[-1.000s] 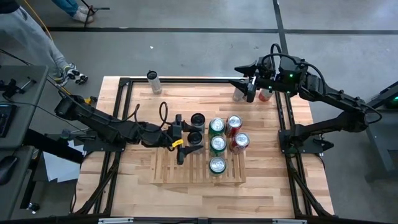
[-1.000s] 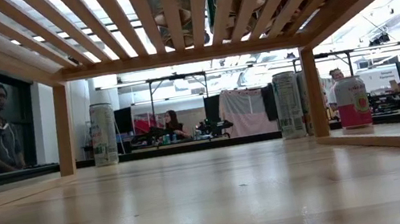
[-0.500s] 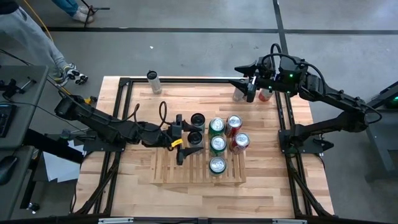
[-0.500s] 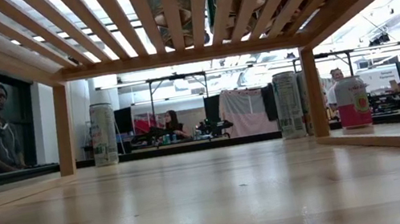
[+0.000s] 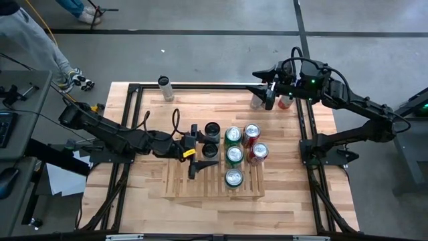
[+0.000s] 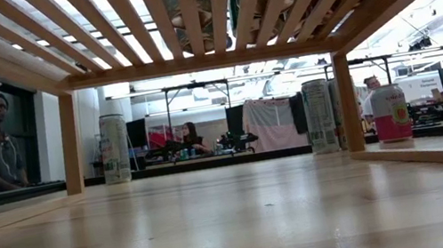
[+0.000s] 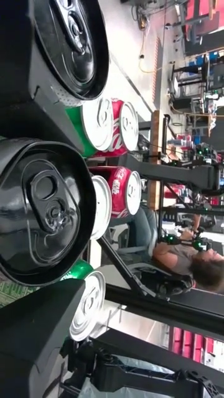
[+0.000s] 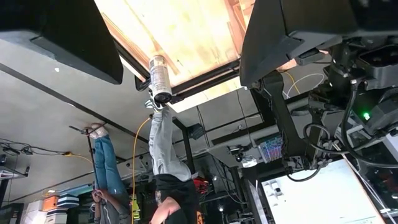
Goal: Place canned beverage on shelf
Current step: Put the left white-pink soda can on the shelf aligned with the other white-pink soda can, then put the white-pink soda can on the shelf aligned with the other white-pink soda cans
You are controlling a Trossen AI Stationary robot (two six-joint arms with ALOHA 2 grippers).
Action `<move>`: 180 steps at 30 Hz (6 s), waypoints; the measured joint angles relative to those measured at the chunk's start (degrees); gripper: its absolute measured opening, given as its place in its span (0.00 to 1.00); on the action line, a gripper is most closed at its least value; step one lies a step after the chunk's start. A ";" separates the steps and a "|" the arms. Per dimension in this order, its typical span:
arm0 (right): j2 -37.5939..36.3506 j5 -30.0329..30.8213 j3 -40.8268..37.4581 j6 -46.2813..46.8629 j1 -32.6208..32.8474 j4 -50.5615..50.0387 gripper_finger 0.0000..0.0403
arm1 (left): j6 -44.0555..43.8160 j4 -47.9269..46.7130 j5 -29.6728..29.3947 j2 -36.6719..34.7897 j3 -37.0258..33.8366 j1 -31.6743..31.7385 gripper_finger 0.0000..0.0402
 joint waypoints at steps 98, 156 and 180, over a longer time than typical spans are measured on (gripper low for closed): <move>25.26 13.48 -0.02 19.35 -22.48 -24.37 0.76 | -20.11 -54.92 9.27 -12.11 20.76 44.07 0.83; 32.23 4.72 -0.02 5.48 -21.76 -30.87 0.76 | -20.65 -54.99 22.10 -11.93 20.76 50.80 0.83; 19.54 -7.51 13.77 -15.37 -16.35 -27.46 0.59 | -13.34 -52.16 23.85 -12.70 20.79 50.88 0.83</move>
